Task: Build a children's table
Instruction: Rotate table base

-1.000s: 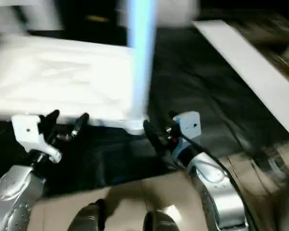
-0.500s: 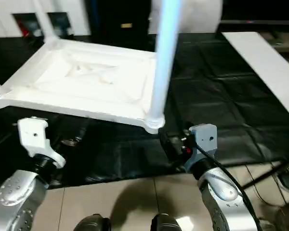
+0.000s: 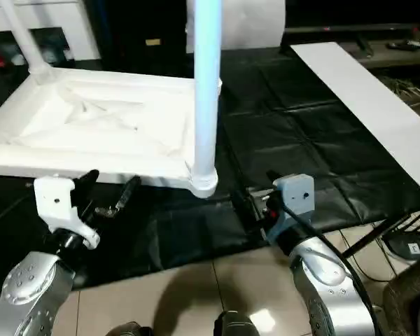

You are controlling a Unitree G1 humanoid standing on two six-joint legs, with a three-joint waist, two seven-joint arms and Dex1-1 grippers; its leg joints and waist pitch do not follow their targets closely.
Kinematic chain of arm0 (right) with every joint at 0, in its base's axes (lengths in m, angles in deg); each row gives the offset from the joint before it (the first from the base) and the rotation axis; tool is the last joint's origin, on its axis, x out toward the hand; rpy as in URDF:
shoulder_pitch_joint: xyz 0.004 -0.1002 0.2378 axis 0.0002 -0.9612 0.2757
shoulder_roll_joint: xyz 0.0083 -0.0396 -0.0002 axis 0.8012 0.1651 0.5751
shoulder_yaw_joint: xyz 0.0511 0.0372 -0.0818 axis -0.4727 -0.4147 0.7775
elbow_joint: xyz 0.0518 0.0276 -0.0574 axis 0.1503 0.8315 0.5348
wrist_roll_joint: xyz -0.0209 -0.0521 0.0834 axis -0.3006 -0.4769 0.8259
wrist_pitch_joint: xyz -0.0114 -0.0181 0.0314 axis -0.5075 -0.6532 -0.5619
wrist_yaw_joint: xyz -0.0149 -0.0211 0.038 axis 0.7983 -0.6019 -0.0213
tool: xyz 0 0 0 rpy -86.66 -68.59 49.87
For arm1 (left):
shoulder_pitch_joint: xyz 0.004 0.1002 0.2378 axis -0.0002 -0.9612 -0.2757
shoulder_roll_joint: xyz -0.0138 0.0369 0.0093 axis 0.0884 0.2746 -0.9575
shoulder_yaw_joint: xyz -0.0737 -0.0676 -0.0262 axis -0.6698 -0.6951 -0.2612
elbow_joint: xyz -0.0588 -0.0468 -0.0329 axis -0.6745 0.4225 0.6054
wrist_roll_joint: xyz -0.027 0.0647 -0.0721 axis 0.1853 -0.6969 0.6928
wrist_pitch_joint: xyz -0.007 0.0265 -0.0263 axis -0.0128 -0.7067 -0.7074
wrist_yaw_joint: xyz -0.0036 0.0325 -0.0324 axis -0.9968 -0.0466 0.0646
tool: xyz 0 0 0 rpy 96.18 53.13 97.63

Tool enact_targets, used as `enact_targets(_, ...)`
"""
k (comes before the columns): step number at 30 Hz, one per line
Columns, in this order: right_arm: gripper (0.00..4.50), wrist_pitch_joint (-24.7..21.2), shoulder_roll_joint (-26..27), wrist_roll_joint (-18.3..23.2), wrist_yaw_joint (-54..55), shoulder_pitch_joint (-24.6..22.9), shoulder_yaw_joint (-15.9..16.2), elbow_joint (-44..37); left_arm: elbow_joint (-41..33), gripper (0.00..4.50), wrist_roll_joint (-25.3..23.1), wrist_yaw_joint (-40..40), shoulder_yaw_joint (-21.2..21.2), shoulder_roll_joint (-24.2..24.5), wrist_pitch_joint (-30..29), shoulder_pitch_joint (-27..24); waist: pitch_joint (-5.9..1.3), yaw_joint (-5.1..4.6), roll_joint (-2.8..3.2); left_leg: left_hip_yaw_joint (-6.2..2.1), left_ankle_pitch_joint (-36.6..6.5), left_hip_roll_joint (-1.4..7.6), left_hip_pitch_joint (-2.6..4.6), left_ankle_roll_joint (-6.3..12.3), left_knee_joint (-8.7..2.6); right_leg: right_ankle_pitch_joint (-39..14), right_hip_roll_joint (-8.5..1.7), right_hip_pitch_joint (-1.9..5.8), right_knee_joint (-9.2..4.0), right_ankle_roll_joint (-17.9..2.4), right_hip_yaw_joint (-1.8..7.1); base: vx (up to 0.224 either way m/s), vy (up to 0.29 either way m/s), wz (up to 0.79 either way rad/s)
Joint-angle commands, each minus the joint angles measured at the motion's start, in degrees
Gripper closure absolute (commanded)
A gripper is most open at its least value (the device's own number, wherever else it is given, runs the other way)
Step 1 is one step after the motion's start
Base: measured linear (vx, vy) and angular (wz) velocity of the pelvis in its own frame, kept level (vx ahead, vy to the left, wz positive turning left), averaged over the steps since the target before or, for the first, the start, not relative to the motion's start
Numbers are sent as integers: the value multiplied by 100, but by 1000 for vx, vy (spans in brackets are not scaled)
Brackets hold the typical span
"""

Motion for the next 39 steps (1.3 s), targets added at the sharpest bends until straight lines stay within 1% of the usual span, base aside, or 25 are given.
enact_targets(1,0,35,-38,-24,-15,-76,42,-21,-99,3,-64,-6,15,20,31,-62,-350,15,22,-38,-994,255,5,922,-585,-1930,-176,322,-388,-1517,170,98,5,2)
enact_targets(3,0,51,-42,-28,1,-97,44,-11,-112,3,-65,-4,12,14,39,-89,-360,23,27,-46,-769,251,131,1271,-567,-1596,-156,298,-333,-1759,134,113,2,3)
enact_targets(6,0,60,-37,-30,13,-101,12,12,-122,3,-68,-13,28,25,48,-111,-436,104,-5,31,97,83,11,1628,-456,-1349,-186,545,-366,-1763,216,110,5,3)
enact_targets(9,0,71,-48,-26,13,-117,-15,25,-137,3,-65,-19,40,25,57,-138,-483,143,-3,-6,878,21,31,1975,-406,-844,-96,562,-275,-1684,191,105,7,3)
enact_targets(13,0,81,-80,16,-14,-112,-67,18,-142,3,-66,-25,42,-7,78,-166,-419,2,-65,-431,1323,307,769,2849,-418,-479,-19,-145,99,-1110,48,124,-7,2)
enact_targets(15,0,63,-80,36,-10,-109,-82,16,-144,3,-70,-28,42,-12,81,-171,-370,64,-134,-197,771,65,473,2640,-335,-409,-159,189,-66,-1259,255,85,-23,10)
enact_targets(16,0,108,-65,28,35,-87,-135,42,-154,3,-59,-27,37,-25,104,-197,-526,488,-82,-72,368,-269,-676,2427,441,-497,-1029,1306,-548,-973,663,85,-23,13)
enact_targets(17,0,121,-52,52,44,-82,-163,44,-159,3,-55,-27,37,-28,111,-207,-334,360,-226,-124,130,-64,-825,2087,589,-887,-1306,1196,-729,-913,604,83,-1,33)
enact_targets(18,0,122,-43,51,71,-86,-186,35,-165,3,-51,-26,37,-30,118,-220,-305,446,-43,-128,304,56,-716,1408,433,-1709,-1130,1064,-839,-866,139,62,21,58)
enact_targets(19,0,57,-14,87,114,-101,-228,22,-173,3,-43,-22,38,-34,127,-235,-275,255,154,-140,23,279,-134,751,-61,-2698,-568,777,-744,-881,-78,62,21,58)
enact_targets(20,0,45,-41,57,114,-115,-220,28,-183,3,-40,-19,42,-35,134,-252,-166,158,91,-159,-418,316,59,525,-290,-2652,-226,691,-652,-898,-266,41,41,32)
enact_targets(21,0,56,-62,38,94,-126,-208,47,-183,3,-38,-15,48,-38,141,-256,-114,43,227,-522,-993,466,70,628,-583,-2356,138,598,-158,-781,-371,94,18,9)
enact_targets(22,0,104,-79,19,61,-151,-192,75,-181,3,-29,-2,61,-43,155,-267,-424,-134,173,-1092,-1343,956,836,1600,-699,-1288,152,-107,716,-233,-84,94,18,9)
enact_targets(23,0,104,-79,19,61,-151,-192,75,-181,3,-29,-2,61,-43,155,-267,-393,-92,259,-1149,-828,897,787,2021,-630,-1191,143,-218,877,-4,-51,133,-19,7)
enact_targets(24,0,137,-82,18,57,-148,-198,98,-165,3,-23,8,70,-46,166,-260,-370,-106,172,-979,-198,907,767,2576,-520,-809,25,-514,998,291,79,111,-28,-3)
enact_targets(26,0,189,-104,9,51,-131,-210,137,-147,3,-28,37,85,-37,178,-244,-390,-112,22,-605,148,751,509,2718,-601,-60,-47,-604,935,285,199,99,-38,1)
enact_targets(27,0,202,-109,5,50,-125,-215,148,-145,3,-28,53,89,-27,183,-240,-329,-56,-233,-179,-632,311,174,2194,-532,208,-208,-291,202,31,459,49,-93,3)
enact_targets(28,0,214,-127,-4,47,-95,-239,179,-140,3,19,145,100,9,225,-224,-279,145,-459,45,-1304,-222,-52,1429,16,-2874,-526,90,-522,400,1009,49,-93,3)
enact_targets(29,0,226,-152,-19,54,-44,-286,231,-127,3,99,322,119,97,267,-179,-381,133,-494,11,-829,-323,-58,1209,424,-3869,-742,225,-634,306,1235,68,-111,-8)
enact_targets(30,0,234,-168,-31,65,-6,-334,273,-116,3,166,489,137,190,285,-135,-419,207,-440,-214,-62,-229,-331,806,413,-3534,-815,484,-470,-54,1267,87,-80,-1)
enact_targets(32,0,266,-269,-80,59,59,-445,422,-38,3,402,1075,141,517,325,43,-371,224,-379,-280,881,-127,-328,557,7,-1146,-482,339,-200,-391,1023,77,-69,-1)
enact_targets(33,0,271,-281,-86,57,62,-451,433,-31,3,420,1122,143,544,321,59,-413,251,-202,-316,1607,25,-264,538,-307,277,-204,185,-21,-520,698,61,-21,-9)
enact_targets(34,0,304,-357,-86,1,71,-483,496,26,3,501,1400,163,719,286,164,-467,208,-146,-341,1997,180,-183,569,-252,1379,-148,69,127,-687,654,61,-21,-9)
enact_targets(36,0,345,-520,206,-397,51,-574,553,207,3,456,1984,299,1215,226,412,-550,226,-36,-372,2187,270,-56,593,-233,1915,-151,12,176,-1136,572,26,9,1)
enact_targets(39,0,352,-1062,197,-964,-6,-518,645,502,3,515,2959,513,1958,-26,769,-422,254,-43,-354,534,333,-108,609,-389,492,-254,49,-1,-1459,539,0,0,0)
